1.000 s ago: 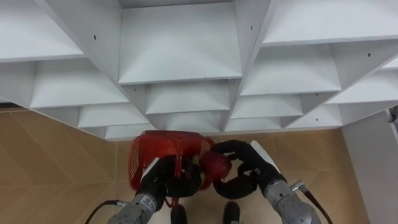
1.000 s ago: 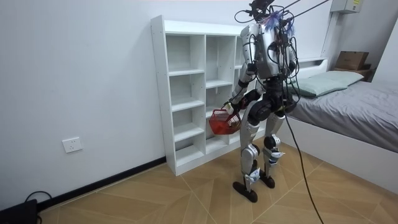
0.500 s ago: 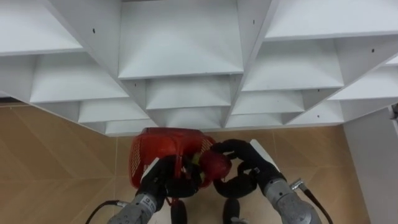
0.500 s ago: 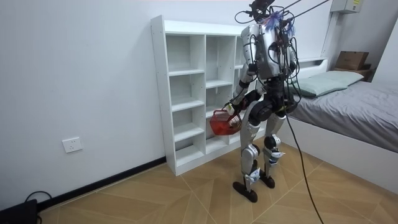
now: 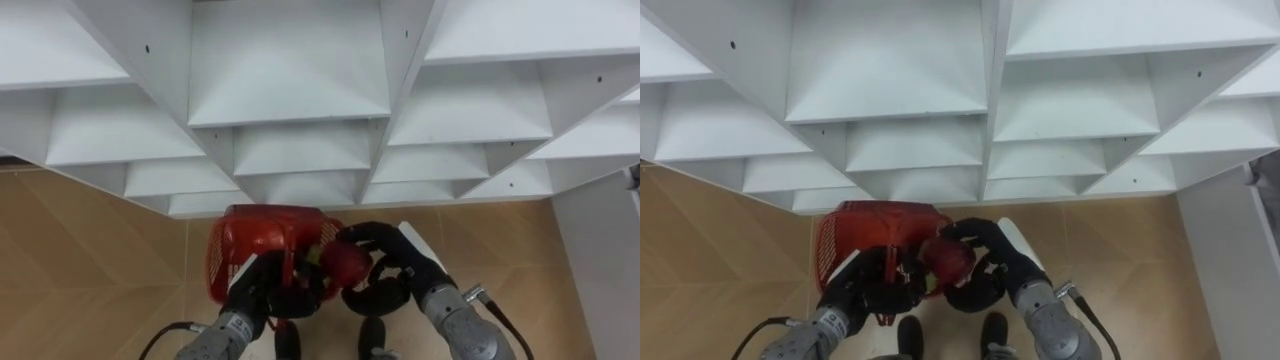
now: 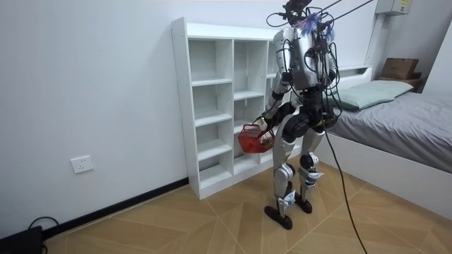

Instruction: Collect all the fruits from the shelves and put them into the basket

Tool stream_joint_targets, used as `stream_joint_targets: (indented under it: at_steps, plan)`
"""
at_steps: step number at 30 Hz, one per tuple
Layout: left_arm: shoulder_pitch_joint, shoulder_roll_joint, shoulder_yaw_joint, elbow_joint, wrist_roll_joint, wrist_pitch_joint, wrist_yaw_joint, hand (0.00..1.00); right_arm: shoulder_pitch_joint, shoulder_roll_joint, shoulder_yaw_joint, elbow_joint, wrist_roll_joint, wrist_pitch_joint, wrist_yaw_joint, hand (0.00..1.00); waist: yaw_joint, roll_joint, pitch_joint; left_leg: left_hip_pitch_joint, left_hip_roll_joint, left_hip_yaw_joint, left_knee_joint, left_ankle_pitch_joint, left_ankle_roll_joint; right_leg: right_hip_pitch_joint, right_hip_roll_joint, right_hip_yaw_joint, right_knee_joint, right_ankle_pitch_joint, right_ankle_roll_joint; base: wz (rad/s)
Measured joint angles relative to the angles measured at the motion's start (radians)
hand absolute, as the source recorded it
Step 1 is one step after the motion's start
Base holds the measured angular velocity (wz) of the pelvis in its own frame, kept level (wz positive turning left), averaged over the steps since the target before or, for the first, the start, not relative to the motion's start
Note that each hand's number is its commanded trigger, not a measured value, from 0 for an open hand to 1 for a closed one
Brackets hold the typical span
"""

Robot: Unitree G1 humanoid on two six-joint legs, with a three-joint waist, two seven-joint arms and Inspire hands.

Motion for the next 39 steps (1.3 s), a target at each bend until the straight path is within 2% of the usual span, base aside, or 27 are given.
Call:
stream_joint_targets:
  at_steps: [4, 13, 33, 36, 39]
  plan:
    - [-0.007, -0.012, -0.035, 0.000, -0.009, 0.002, -0.018, 1.00, -0.005, 0.008, 0.028, 0.000, 0.000, 0.001, 0.007, 0.00, 0.000, 0.000, 0.0000, 0.003, 0.000, -0.001, 0.001, 0.000, 0.000, 0.006, 0.000, -0.001, -0.003, 0.000, 0.000, 0.00]
    - [-0.017, -0.011, -0.035, 0.000, -0.009, 0.002, -0.049, 1.00, -0.010, 0.006, 0.030, 0.000, 0.000, 0.002, 0.039, 0.00, 0.001, 0.013, 0.0058, 0.006, 0.000, -0.001, 0.001, 0.000, 0.000, 0.009, 0.000, -0.002, -0.004, 0.000, 0.000, 0.00]
    - [-0.030, -0.012, -0.038, 0.000, -0.008, 0.002, -0.062, 1.00, -0.011, 0.005, 0.031, 0.000, 0.001, 0.002, 0.034, 0.00, 0.001, 0.016, 0.0040, 0.009, 0.001, 0.000, 0.002, 0.000, 0.000, 0.010, 0.002, 0.004, -0.001, 0.000, 0.000, 0.00]
    - [-0.042, -0.017, -0.034, 0.027, -0.007, 0.002, -0.060, 1.00, -0.011, 0.006, 0.033, 0.004, 0.002, 0.002, 0.036, 0.00, 0.004, 0.015, 0.0042, 0.016, 0.001, 0.005, 0.003, 0.000, 0.000, 0.014, 0.002, 0.007, -0.001, 0.000, 0.000, -0.03]
    - [-0.040, -0.009, -0.030, 0.030, 0.004, 0.002, -0.053, 1.00, -0.017, 0.012, 0.040, 0.030, 0.023, 0.002, 0.038, 0.00, 0.002, 0.014, 0.0047, 0.038, 0.001, 0.007, -0.001, 0.000, 0.000, 0.036, 0.003, 0.008, -0.005, 0.000, 0.000, -0.02]
